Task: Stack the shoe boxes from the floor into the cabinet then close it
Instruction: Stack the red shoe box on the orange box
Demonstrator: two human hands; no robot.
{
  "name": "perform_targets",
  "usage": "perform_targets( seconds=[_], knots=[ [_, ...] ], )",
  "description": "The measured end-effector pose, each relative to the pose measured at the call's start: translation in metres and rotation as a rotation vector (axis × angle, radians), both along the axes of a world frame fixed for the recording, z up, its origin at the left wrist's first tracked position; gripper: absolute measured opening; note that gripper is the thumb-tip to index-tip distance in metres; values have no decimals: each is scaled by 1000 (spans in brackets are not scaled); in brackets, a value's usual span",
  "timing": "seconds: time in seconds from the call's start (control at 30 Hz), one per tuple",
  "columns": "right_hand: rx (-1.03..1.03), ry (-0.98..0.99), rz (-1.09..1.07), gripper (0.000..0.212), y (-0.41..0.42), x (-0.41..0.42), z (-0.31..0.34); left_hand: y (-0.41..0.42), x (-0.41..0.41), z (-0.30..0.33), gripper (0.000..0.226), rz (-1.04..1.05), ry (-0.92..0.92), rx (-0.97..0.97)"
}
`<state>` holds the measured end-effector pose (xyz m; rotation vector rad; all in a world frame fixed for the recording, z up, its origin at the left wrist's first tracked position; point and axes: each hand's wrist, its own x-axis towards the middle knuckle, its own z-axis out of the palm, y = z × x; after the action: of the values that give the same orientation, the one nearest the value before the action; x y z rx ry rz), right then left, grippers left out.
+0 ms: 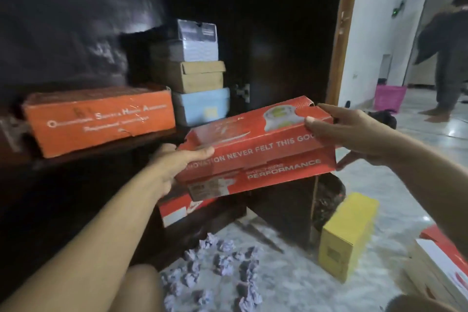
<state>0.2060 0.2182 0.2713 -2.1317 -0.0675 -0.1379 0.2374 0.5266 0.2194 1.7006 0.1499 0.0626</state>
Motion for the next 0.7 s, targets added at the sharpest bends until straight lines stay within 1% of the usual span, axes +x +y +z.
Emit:
perform_targets(
  seconds=[0.07,0.1,0.17,0.2,0.23,0.3,0.37,0.4,0.43,0.47,0.53,0.57,0.63,0.7],
  knots=[
    [45,-49,59,78,24,8,13,25,-5,27,50,68,-93,-18],
    [66,-79,85,69,35,11,19,35,-6,40,45,120,-147,-30],
    [125,-142,125,40,56,17,32,55,-9,62,54,200,-230,-34],
    [156,-172,146,27,65,20,38,63,-11,70,53,224,-266,-35],
    [181,-205,160,19,73,23,43,69,-12,79,46,258,-304,-38],
    [227,-263,184,11,90,33,51,80,-15,95,47,331,-387,-44],
    [272,-298,222,8,108,45,59,93,-13,108,47,424,-448,-57],
    [296,-307,243,6,118,53,62,101,-10,113,52,468,-470,-75],
    [322,-316,260,10,128,60,65,108,-8,118,60,511,-489,-80],
    [342,-324,272,21,139,68,68,114,-7,122,67,553,-494,-82],
    [376,-328,275,44,159,83,73,127,-3,128,71,627,-499,-80],
    [386,-326,275,47,167,91,74,132,-1,130,72,647,-495,-87],
    [396,-311,290,43,181,106,77,143,5,134,73,695,-487,-82],
    [412,-284,308,43,197,122,79,156,17,136,81,773,-481,-58]
  ],
)
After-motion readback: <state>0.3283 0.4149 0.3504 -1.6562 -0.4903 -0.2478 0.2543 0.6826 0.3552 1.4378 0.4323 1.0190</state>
